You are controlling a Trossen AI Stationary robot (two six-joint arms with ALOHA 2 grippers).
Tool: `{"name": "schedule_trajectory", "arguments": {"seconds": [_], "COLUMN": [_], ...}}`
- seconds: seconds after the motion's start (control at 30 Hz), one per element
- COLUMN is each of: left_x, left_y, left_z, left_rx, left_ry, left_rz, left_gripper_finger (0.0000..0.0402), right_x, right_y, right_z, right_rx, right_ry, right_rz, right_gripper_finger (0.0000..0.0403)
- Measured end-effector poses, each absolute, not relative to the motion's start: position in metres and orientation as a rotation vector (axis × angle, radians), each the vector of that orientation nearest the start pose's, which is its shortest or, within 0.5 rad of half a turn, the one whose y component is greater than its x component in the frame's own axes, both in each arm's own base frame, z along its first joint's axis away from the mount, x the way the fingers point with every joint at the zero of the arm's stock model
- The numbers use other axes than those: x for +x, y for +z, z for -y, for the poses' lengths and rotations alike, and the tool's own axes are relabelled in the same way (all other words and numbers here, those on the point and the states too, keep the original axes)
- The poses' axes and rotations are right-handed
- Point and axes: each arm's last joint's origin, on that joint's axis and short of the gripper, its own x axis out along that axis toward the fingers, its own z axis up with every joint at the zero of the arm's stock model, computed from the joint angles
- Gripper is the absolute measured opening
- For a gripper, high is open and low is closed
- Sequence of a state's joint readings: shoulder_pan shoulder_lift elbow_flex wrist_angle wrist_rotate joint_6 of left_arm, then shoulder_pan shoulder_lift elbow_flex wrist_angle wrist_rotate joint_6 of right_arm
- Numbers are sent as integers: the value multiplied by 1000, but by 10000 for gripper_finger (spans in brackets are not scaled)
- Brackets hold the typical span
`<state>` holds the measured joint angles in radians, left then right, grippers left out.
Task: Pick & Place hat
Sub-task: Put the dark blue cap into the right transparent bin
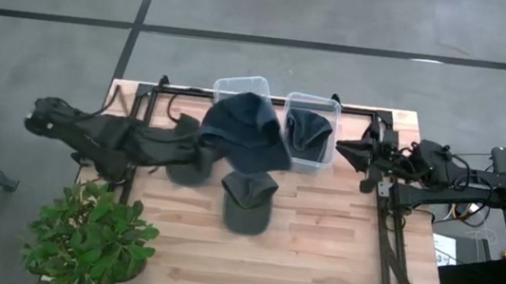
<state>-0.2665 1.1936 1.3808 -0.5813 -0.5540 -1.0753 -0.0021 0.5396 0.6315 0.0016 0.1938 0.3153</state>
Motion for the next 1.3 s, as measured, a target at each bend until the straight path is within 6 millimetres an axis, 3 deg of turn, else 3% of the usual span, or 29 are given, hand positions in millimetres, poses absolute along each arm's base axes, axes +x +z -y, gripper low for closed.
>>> {"name": "schedule_trajectory", "arguments": {"seconds": [0.37,0.67,0.93,1.3], "left_x": [295,325,336,335], "left_y": [382,378,395,401], "left_z": [9,-13,-17,-18], "left_rx": [-783,-611,-506,-484], "left_ry": [596,663,667,688], "left_rz": [-218,-198,-186,-180], "left_gripper_finger": [6,6,6,6], "right_x": [135,162,179,203], "right_y": [335,330,340,356], "right_z": [6,7,14,16], "right_rx": [282,149,41,-39], "right_ry": [-163,-206,-488,-555], "right_rz": [172,151,95,50], "right_gripper_finger": [154,232,235,228]}}
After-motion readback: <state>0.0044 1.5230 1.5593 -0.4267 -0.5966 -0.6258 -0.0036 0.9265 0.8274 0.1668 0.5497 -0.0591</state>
